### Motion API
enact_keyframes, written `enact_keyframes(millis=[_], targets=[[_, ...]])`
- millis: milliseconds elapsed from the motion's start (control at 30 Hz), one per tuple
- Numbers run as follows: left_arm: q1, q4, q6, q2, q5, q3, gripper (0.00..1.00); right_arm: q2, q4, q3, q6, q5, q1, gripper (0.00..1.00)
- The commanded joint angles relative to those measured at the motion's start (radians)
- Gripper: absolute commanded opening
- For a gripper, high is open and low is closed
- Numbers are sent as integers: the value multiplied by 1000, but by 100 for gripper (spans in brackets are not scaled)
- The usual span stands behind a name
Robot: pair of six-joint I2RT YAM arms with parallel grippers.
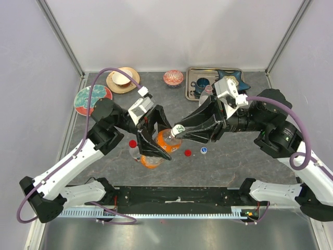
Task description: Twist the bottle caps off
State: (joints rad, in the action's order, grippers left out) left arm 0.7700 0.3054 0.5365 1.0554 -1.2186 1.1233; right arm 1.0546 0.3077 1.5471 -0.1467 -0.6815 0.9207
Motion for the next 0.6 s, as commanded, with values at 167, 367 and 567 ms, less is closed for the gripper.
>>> enact_keyframes(millis=[167, 367, 567], targets=[[-5, 380, 295, 6, -151, -6, 40, -16, 62, -8, 64, -392, 0, 0], [-5, 403, 319, 6, -160, -8, 40, -62, 220, 13, 233, -385, 0, 0], [-5, 408, 321, 17, -167, -3, 40, -64, 252, -10, 251, -374, 0, 0]])
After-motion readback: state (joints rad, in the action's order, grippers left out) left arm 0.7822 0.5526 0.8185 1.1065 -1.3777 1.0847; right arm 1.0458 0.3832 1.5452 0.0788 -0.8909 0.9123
